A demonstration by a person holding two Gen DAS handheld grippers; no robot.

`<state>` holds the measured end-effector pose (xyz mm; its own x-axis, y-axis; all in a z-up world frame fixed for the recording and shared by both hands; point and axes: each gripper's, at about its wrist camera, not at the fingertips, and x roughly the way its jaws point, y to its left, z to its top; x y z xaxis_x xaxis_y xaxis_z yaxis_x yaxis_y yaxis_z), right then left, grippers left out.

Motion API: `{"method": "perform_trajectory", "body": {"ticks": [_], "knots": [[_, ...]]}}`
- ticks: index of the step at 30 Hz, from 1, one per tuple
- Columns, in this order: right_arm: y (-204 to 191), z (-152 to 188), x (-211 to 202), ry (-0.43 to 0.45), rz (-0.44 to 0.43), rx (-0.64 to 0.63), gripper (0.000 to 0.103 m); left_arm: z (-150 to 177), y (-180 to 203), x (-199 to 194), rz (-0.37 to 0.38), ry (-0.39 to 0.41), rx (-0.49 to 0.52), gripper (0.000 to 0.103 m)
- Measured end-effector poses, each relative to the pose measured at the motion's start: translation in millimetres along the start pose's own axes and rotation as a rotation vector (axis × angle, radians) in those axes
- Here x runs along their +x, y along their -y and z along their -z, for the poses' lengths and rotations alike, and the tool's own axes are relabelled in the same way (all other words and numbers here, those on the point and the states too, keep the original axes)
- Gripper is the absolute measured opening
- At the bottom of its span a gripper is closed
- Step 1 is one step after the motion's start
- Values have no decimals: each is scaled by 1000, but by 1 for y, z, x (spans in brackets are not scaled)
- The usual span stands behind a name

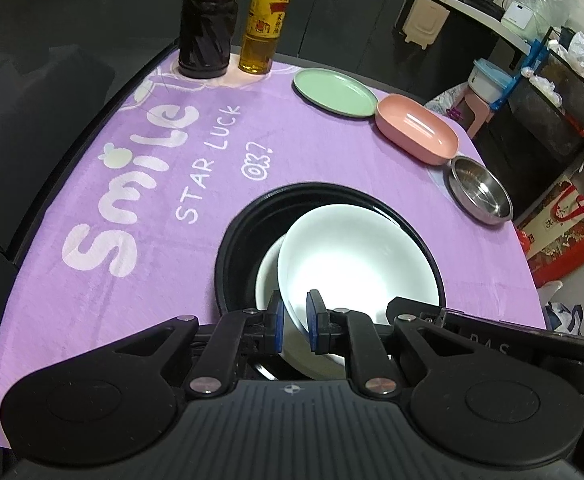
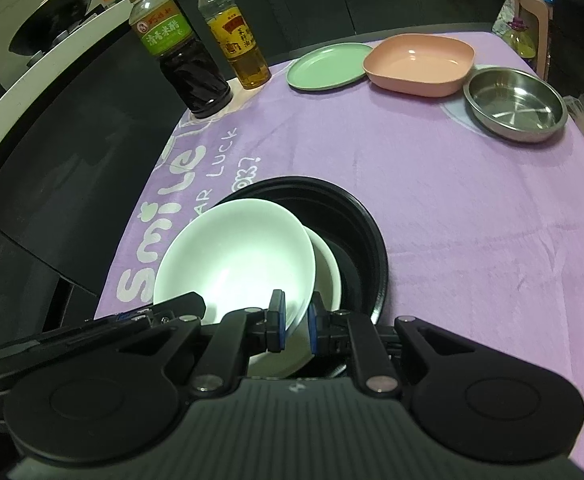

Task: Organize plates and bowls

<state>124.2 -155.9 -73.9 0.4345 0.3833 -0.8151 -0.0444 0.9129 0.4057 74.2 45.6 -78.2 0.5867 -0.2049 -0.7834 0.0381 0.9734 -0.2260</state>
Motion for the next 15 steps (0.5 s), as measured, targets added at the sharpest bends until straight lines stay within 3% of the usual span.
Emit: {"method": "perform_trajectory", "body": {"ticks": [15], "knots": [[1,3,1,15,13,-5,15,0,-4,-3,-15,-5,-8,12]]}}
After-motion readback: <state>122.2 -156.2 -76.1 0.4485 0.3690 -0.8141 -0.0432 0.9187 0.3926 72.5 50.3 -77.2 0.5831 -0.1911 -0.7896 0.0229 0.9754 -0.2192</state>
